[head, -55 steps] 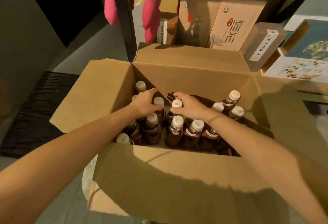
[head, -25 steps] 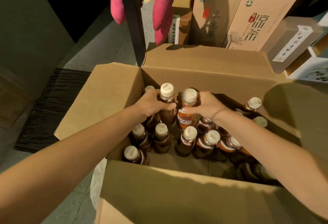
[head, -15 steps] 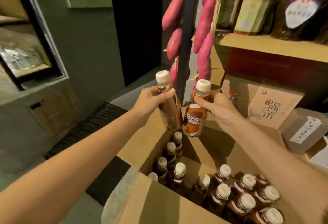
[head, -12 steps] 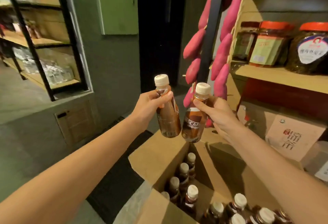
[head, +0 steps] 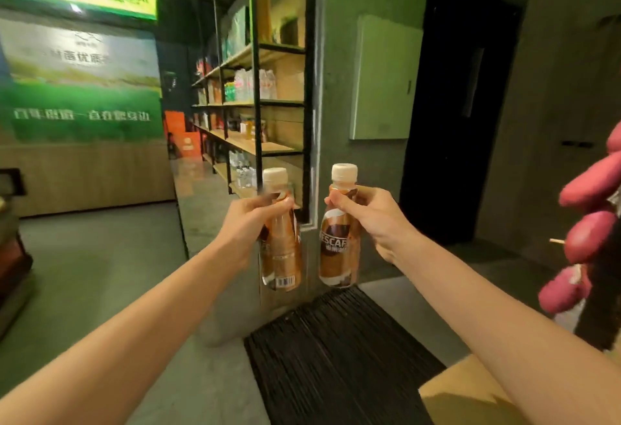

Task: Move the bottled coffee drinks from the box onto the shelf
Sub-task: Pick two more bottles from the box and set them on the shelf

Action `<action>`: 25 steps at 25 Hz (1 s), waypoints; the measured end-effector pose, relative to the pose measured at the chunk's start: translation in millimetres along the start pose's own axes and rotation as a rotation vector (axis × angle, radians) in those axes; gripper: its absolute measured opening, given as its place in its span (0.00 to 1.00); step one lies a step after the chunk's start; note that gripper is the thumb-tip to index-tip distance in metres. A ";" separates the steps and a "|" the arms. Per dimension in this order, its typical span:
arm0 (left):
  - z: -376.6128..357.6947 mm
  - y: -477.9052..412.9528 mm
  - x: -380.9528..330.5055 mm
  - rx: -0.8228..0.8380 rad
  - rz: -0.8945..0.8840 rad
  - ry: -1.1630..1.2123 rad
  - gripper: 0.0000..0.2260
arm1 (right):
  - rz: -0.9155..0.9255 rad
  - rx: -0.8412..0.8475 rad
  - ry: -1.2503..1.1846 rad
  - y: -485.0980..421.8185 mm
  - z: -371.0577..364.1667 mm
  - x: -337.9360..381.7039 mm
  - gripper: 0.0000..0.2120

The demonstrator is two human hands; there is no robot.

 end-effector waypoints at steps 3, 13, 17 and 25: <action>99.1 -29.2 15.2 -0.113 0.004 -0.025 0.04 | -0.018 0.096 -0.018 -44.6 -93.3 -13.5 0.15; 390.4 -158.7 51.5 -0.283 -0.006 -0.061 0.09 | 0.011 0.338 -0.079 -223.7 -398.5 -43.0 0.17; 466.7 -222.9 78.7 -0.352 0.011 -0.065 0.04 | 0.019 0.386 -0.127 -296.8 -483.8 -61.1 0.14; 568.0 -406.1 145.9 -0.427 0.012 -0.098 0.02 | 0.026 0.472 -0.163 -495.8 -608.8 -130.0 0.10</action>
Point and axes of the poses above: each hand's wrist, its own y-axis away from the middle knuckle, its own z-axis out of the back of the hand, x = y × z, the point moved 10 cm from there along -y, towards the middle knuckle, and after that the axes turned 6 degrees about -y, right-handed, at the moved point
